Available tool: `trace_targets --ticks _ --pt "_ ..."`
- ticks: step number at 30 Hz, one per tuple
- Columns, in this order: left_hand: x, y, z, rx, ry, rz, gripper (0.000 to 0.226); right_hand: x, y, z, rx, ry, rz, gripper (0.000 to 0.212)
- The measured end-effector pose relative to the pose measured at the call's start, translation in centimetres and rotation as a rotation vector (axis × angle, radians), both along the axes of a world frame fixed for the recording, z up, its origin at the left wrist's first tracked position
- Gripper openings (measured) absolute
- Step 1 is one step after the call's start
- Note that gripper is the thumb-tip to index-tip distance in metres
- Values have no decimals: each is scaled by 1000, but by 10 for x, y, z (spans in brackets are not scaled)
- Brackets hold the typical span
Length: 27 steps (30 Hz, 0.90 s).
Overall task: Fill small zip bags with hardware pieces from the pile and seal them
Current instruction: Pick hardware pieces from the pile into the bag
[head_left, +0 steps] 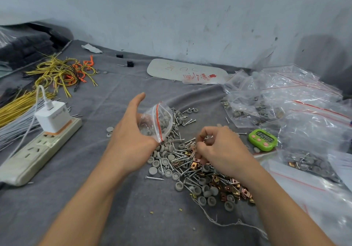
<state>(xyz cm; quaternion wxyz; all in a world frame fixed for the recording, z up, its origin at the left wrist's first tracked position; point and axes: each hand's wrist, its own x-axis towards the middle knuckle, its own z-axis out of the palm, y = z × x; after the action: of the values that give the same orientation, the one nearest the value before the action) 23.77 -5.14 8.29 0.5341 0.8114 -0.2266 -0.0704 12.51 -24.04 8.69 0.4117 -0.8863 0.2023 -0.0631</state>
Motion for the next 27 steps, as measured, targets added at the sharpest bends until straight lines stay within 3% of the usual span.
trace_targets --ticks 5,14,16,22,24,27 --pt "-1 1 2 1 5 2 107 1 0 4 117 -66 -24 13" --pt "0 2 2 -7 10 0 108 3 0 -1 71 5 -29 36" --pt "0 2 1 -1 3 3 108 3 1 -2 214 19 -39 37" --pt "2 4 -1 -4 -14 7 107 -1 -5 8 1013 -95 -130 11" --pt "3 5 -1 -1 -16 8 107 -2 -3 9 1129 -124 -81 13" --pt "5 5 -3 2 -26 16 107 -1 -2 8 1091 -141 -37 21"
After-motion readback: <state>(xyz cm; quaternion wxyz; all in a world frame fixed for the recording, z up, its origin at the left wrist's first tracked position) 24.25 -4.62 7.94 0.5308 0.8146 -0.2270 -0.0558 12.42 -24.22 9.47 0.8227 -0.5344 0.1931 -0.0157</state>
